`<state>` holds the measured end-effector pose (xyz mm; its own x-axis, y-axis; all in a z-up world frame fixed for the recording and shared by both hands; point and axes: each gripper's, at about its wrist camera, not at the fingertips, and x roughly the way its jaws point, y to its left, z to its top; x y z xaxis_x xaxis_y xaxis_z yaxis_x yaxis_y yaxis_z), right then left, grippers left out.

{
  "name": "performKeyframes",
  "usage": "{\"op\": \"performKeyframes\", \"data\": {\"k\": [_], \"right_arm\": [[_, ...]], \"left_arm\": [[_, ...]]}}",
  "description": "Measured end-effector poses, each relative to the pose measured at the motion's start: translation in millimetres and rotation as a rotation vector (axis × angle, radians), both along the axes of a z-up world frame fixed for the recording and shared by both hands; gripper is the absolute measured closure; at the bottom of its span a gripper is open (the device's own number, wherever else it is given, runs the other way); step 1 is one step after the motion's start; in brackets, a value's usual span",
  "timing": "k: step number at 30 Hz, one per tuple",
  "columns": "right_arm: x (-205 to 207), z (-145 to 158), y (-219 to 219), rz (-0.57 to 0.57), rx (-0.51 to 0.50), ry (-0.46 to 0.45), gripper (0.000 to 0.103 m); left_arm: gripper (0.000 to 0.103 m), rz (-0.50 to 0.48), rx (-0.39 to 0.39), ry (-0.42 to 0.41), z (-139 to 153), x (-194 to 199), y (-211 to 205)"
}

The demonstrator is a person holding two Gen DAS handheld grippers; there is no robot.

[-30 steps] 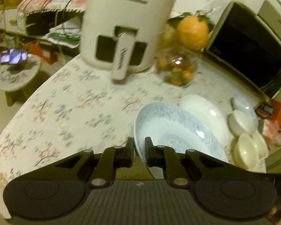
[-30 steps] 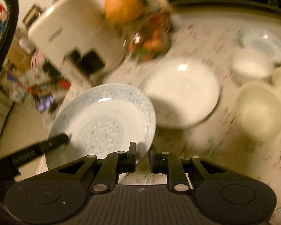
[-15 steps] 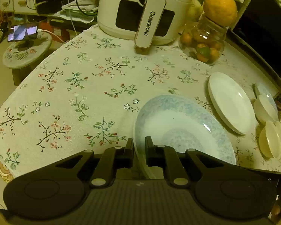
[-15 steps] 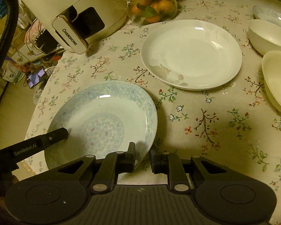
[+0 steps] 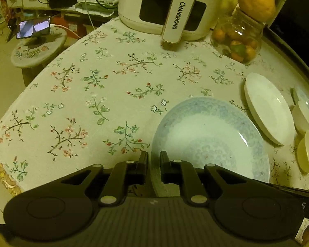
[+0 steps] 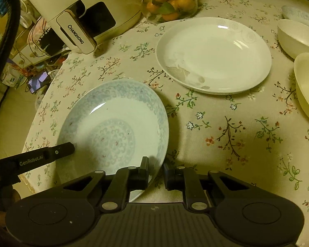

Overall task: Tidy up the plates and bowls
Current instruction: 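Carry the blue-patterned plate with both grippers toward the table edge, then lower the plate onto the cloth and open both grippers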

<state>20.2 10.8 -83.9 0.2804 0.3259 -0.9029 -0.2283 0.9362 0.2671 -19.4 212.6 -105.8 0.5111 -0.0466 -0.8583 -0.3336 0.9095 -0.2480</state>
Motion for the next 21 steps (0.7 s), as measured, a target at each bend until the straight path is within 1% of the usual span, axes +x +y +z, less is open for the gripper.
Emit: {"op": "performKeyframes", "data": {"k": [3,6,11,15,21], "right_arm": [[-0.1,2.1,-0.8,0.002,-0.007,-0.006,0.087],[-1.5,4.4,-1.1,0.006,-0.018,-0.019,0.085],[-1.7,6.2,-1.6,0.009,-0.023,-0.023,0.085],[-2.2,10.0,0.4,0.016,-0.045,-0.042,0.085],[-0.7,15.9,-1.9,0.015,-0.058,-0.068,0.085]], "left_arm": [[0.089,0.004,0.025,0.001,3.1,2.0,0.9],[0.088,0.003,0.043,0.006,5.7,3.5,0.0],[0.085,-0.002,0.089,0.011,10.0,7.2,-2.7],[0.079,-0.004,0.148,0.002,16.2,7.8,-4.1],[0.079,0.007,0.221,-0.009,26.1,6.7,-4.4]]}}
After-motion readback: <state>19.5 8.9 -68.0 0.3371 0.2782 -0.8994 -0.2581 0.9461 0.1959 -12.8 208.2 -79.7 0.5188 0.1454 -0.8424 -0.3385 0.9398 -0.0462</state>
